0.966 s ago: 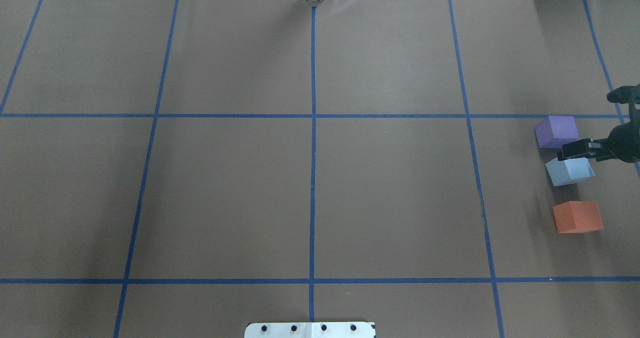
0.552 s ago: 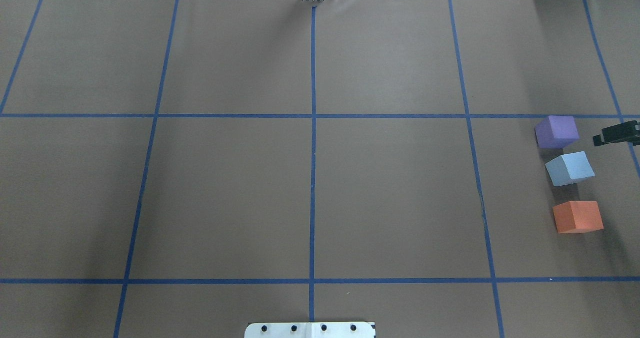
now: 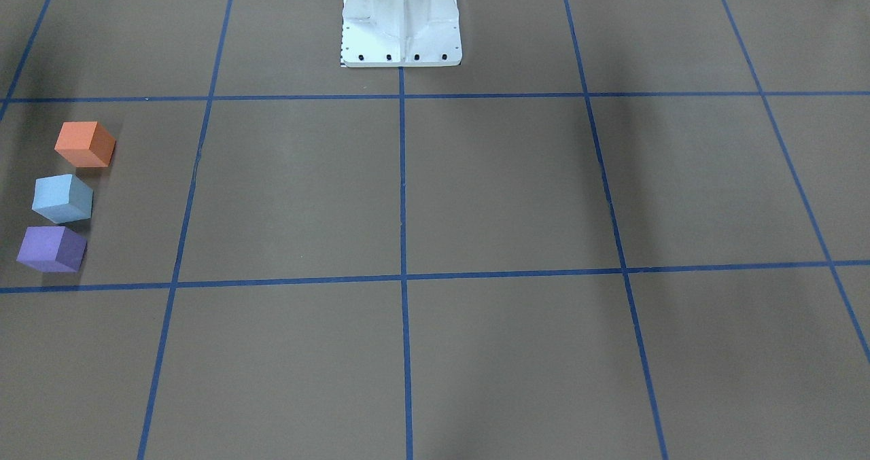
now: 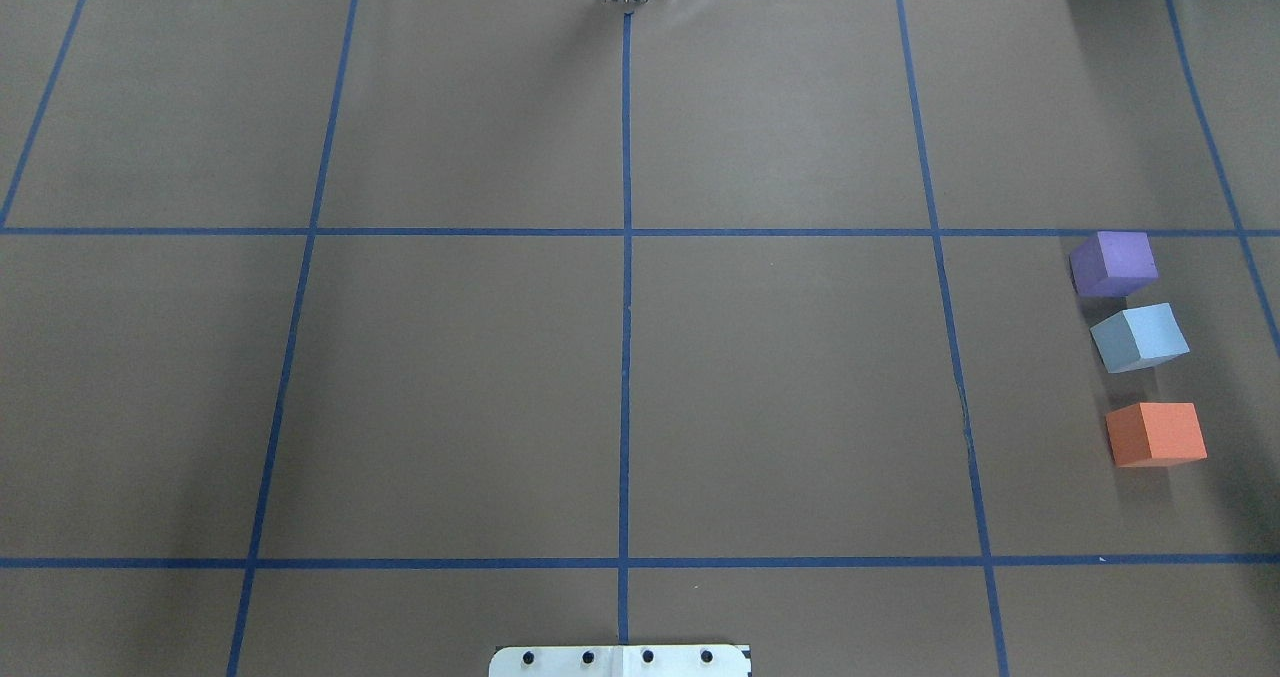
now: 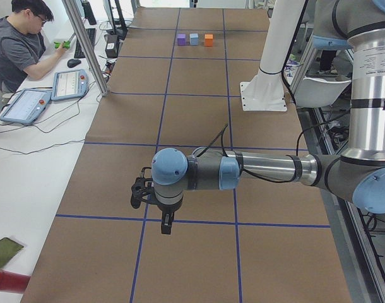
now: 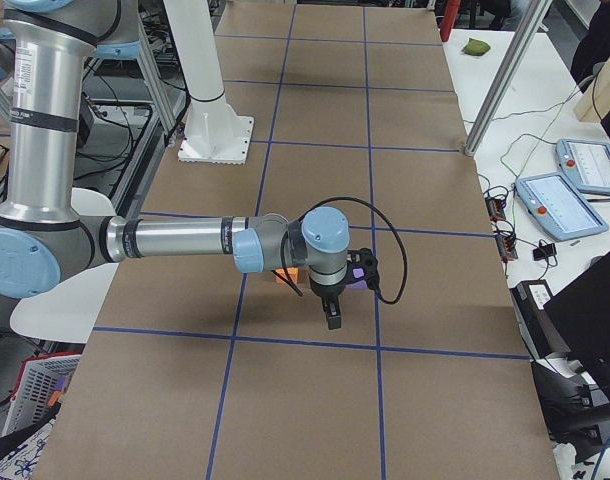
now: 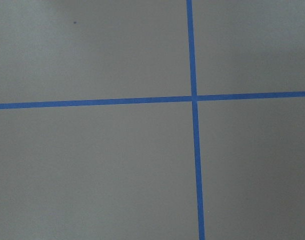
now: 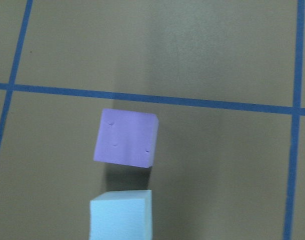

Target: Place blue block between orange and purple blocks

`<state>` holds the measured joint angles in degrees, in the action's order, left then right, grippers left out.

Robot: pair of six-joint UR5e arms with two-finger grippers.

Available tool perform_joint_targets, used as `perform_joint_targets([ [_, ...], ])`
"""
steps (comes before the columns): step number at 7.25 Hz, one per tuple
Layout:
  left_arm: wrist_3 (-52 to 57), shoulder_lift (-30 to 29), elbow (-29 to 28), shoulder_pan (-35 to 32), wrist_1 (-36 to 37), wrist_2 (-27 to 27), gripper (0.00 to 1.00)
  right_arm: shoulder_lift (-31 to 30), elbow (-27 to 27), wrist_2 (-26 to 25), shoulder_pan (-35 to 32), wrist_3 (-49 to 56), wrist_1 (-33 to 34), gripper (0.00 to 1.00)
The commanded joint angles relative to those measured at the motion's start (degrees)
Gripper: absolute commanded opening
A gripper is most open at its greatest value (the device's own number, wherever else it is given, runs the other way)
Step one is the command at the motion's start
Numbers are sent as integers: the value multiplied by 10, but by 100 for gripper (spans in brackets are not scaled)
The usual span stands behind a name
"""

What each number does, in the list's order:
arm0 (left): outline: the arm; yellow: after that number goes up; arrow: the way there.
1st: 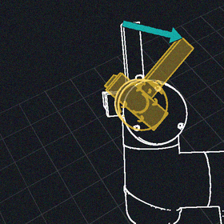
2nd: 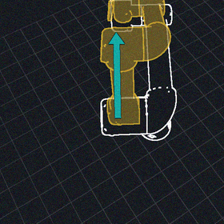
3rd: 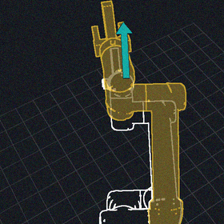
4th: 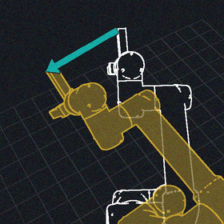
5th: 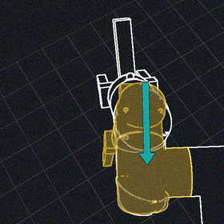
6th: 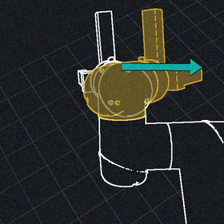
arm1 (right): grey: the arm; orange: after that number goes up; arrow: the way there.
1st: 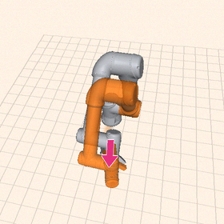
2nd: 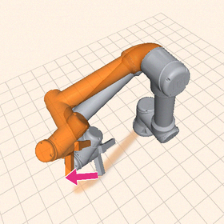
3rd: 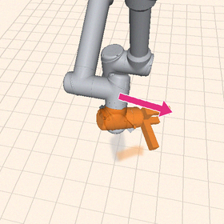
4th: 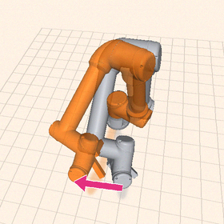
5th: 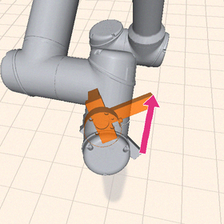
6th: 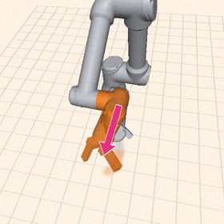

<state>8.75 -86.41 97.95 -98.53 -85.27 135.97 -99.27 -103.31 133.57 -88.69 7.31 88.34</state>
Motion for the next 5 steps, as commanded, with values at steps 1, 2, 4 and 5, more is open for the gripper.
perform_joint_targets([
  [1, 6, 15, 0, 0, -6, 6, 100, -4, -3, 13, -28, 10, 46, 100],
  [2, 6, 15, 7, 0, -14, 5, 100, -4, -4, 13, -28, -17, 43, 100],
  [4, 6, 13, 19, 0, -17, 5, 100, -4, -4, 14, -28, -19, 42, 100],
  [5, 6, 13, 34, 0, -18, 5, 100, -4, -3, 14, -28, -20, 42, 100],
])
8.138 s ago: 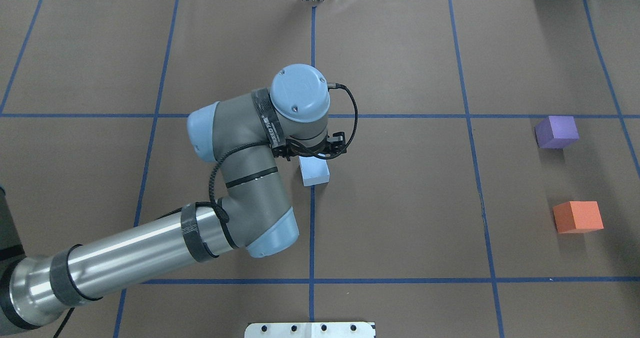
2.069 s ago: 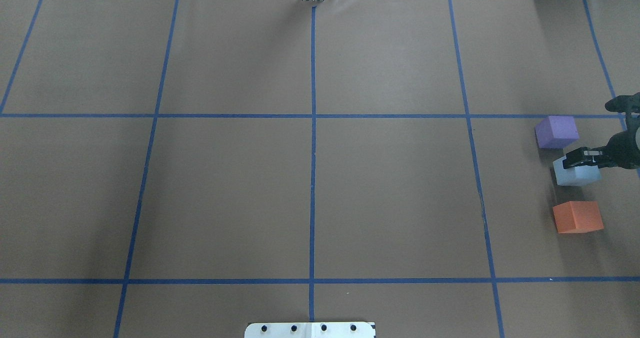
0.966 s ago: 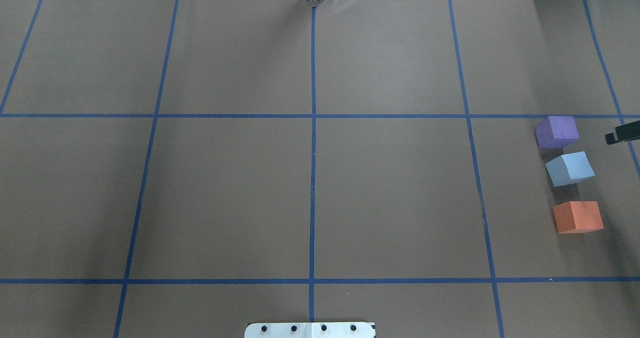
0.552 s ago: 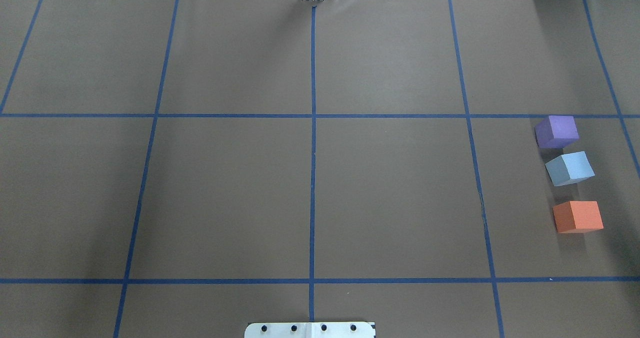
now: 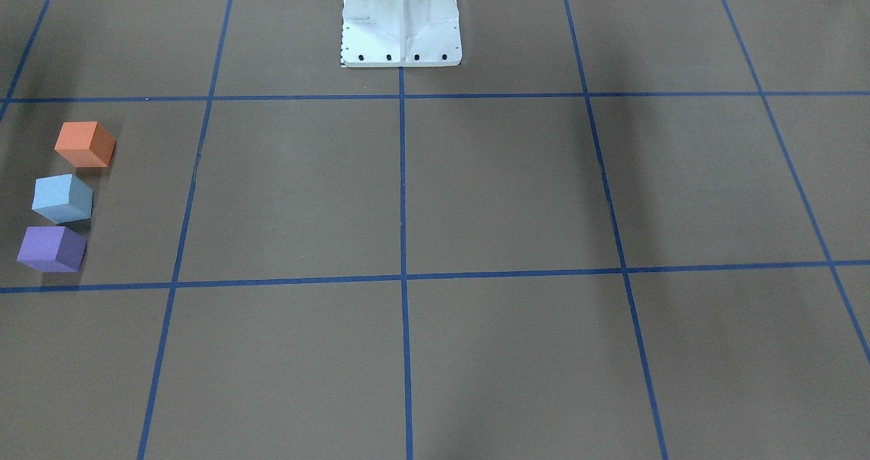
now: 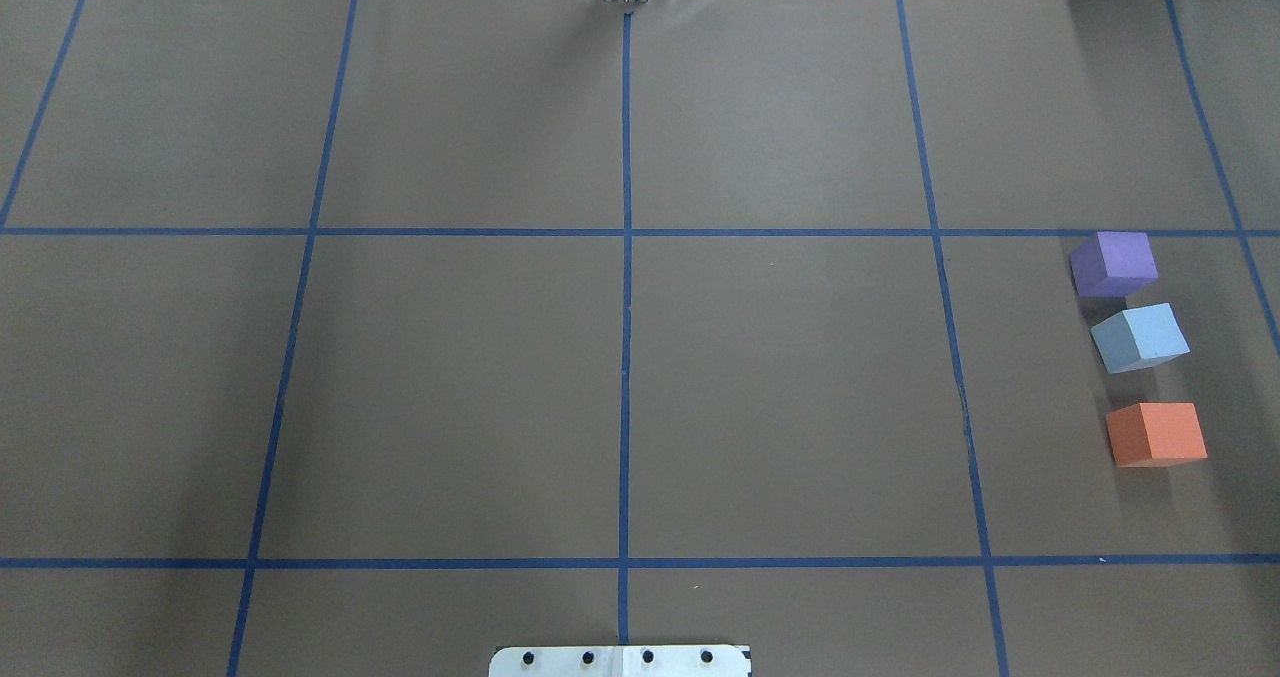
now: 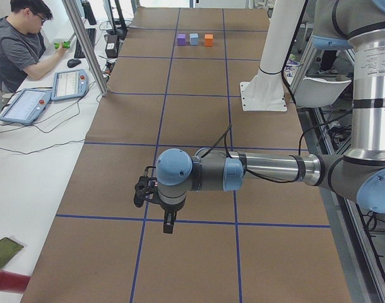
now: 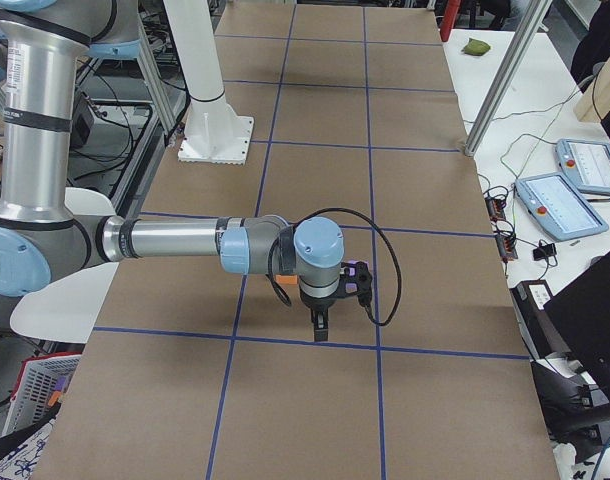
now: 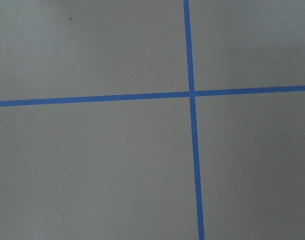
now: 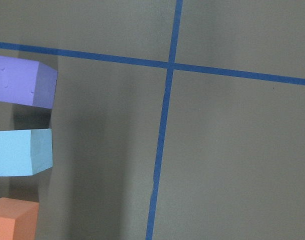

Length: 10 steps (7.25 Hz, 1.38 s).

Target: Place blue block between orange and purple blocks

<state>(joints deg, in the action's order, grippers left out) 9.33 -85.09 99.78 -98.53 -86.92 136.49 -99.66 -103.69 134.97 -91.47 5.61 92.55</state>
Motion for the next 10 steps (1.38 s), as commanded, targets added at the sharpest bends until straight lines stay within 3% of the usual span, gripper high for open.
perform_joint_targets([
  [1, 1, 1, 19, 0, -4, 5, 100, 0, 1, -1, 1, -3, 0, 100],
  [2, 2, 1, 16, 0, -4, 27, 100, 0, 2, -1, 1, -3, 0, 100],
  [10, -1, 4, 9, 0, -3, 19, 100, 0, 3, -1, 1, -2, 0, 100],
])
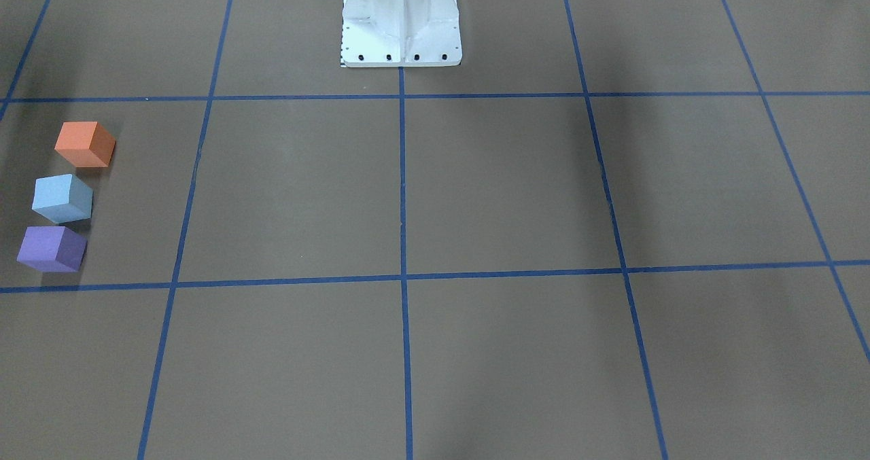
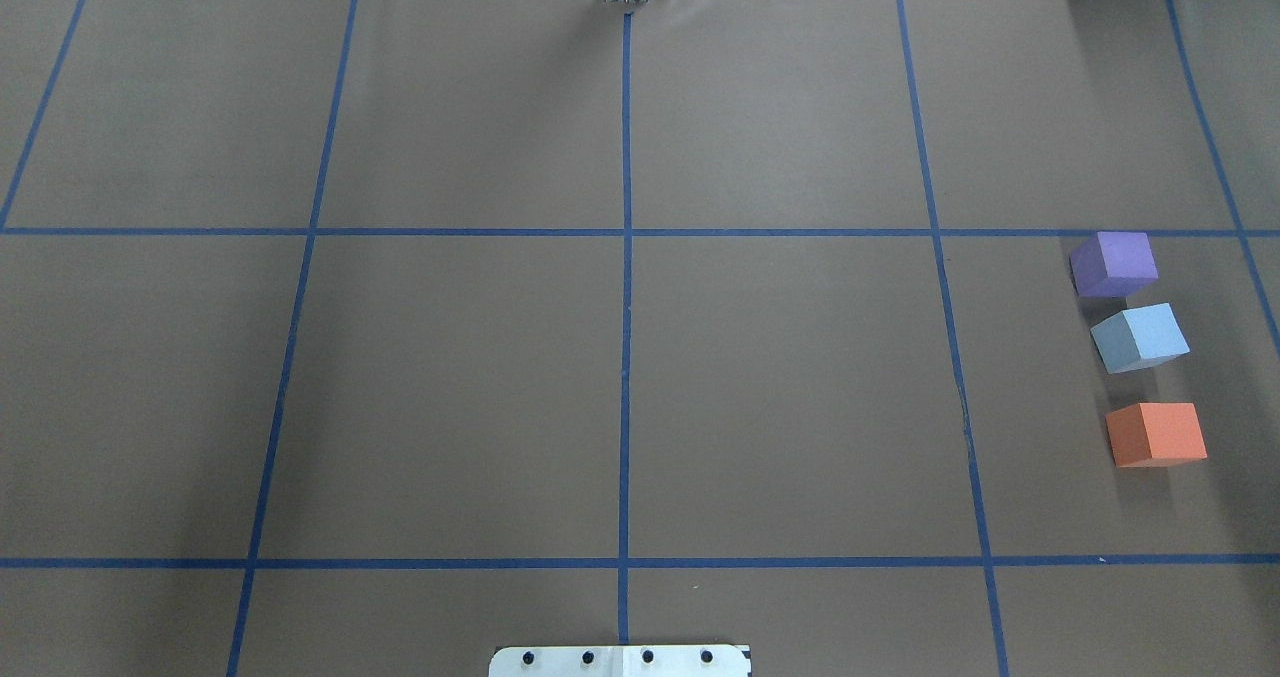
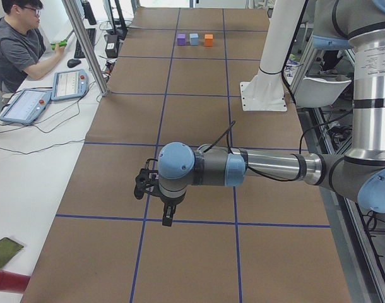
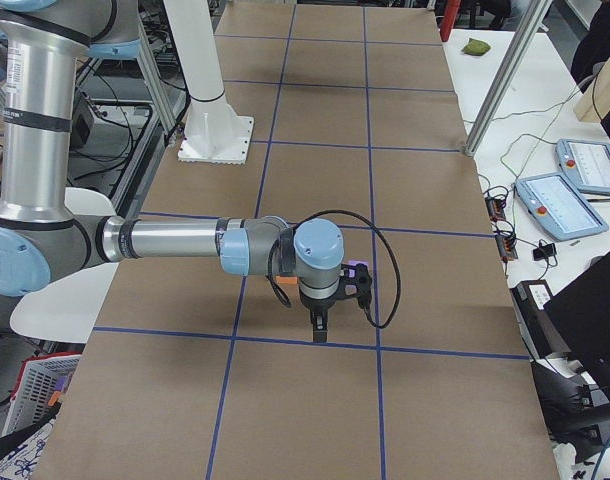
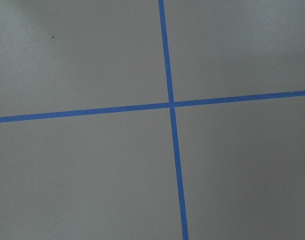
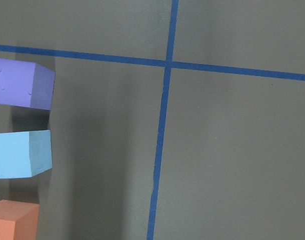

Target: Place blue block between orange and purple blocks

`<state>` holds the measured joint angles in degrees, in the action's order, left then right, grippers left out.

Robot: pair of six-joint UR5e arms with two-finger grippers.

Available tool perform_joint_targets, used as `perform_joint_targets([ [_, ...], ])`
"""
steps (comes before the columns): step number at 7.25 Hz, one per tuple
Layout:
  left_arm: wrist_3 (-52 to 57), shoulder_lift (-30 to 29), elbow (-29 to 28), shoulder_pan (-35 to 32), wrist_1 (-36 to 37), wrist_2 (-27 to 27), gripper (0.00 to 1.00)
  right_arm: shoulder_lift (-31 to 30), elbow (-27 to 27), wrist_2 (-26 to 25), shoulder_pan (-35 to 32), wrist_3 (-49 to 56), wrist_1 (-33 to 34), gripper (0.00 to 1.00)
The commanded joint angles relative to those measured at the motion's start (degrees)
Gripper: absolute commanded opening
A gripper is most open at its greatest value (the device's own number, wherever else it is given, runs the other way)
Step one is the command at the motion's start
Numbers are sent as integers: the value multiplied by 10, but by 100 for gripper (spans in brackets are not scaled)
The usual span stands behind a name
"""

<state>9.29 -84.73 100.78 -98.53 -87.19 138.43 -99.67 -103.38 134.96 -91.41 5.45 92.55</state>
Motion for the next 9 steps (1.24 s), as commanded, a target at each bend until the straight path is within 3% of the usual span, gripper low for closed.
perform_joint_targets([
  [1, -1, 0, -1, 0, 0, -1, 100, 0, 0, 0, 0, 0, 0, 100],
  [9, -1, 9, 0, 0, 0, -1, 100, 0, 2, 0, 2, 0, 1, 100],
])
